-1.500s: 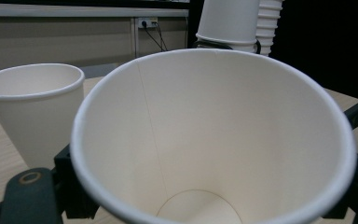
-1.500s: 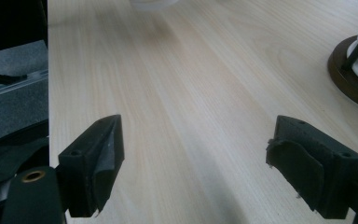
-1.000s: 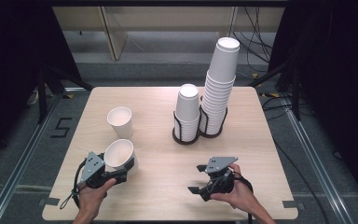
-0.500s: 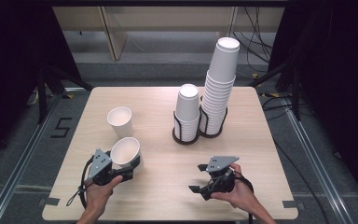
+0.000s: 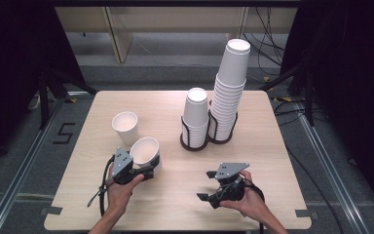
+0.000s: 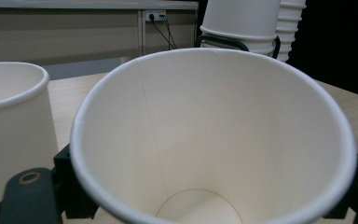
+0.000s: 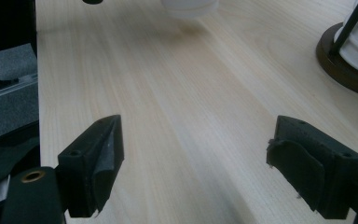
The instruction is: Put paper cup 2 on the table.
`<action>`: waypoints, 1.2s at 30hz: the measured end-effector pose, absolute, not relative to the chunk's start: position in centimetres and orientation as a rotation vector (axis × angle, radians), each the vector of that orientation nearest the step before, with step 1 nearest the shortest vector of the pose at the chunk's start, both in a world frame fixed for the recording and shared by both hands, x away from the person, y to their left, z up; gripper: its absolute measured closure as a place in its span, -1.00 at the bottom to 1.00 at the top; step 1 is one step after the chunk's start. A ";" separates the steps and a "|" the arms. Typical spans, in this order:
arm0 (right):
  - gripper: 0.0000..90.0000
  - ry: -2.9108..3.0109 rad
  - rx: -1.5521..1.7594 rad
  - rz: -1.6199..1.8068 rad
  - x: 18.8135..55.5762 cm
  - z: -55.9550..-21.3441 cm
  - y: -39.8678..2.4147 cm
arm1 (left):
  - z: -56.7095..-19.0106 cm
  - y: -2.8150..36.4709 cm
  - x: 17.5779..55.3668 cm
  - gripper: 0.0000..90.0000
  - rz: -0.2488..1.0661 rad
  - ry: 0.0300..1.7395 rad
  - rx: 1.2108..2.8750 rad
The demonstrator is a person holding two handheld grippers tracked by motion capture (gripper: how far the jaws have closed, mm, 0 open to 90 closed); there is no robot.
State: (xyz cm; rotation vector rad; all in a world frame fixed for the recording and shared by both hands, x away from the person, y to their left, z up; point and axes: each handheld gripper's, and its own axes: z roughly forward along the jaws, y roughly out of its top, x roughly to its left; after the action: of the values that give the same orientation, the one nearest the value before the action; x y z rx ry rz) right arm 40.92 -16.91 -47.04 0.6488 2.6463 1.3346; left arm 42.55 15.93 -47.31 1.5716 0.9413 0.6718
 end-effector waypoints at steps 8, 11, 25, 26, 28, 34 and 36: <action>-0.60 2.661 0.623 1.313 40.9 -47.2 -16.7 | -47.9 15.2 43.6 -0.63 0.696 0.964 1.579; -0.60 2.657 0.621 1.315 40.9 -47.3 -16.7 | -48.1 14.9 44.0 -0.64 0.703 0.977 1.577; -0.60 2.683 0.638 1.305 40.8 -47.4 -16.5 | -48.1 13.9 45.3 -0.64 0.739 0.989 1.579; -0.60 2.682 0.643 1.307 40.8 -47.5 -16.5 | -48.1 13.7 45.5 -0.64 0.740 0.989 1.580; -0.60 2.681 0.638 1.302 40.8 -47.5 -16.4 | -48.1 13.5 45.8 -0.64 0.749 0.986 1.580; -0.60 2.697 0.624 1.297 40.8 -47.6 -16.3 | -48.3 12.8 47.1 -0.64 0.763 1.007 1.586; -0.60 2.694 0.629 1.297 40.8 -47.7 -16.3 | -48.3 12.6 47.6 -0.64 0.779 1.015 1.579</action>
State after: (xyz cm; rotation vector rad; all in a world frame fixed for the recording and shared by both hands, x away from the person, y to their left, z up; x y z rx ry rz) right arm 40.77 -16.28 -47.66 0.6285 2.6940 1.2967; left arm 47.64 12.63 -48.31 1.5788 1.0153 0.7792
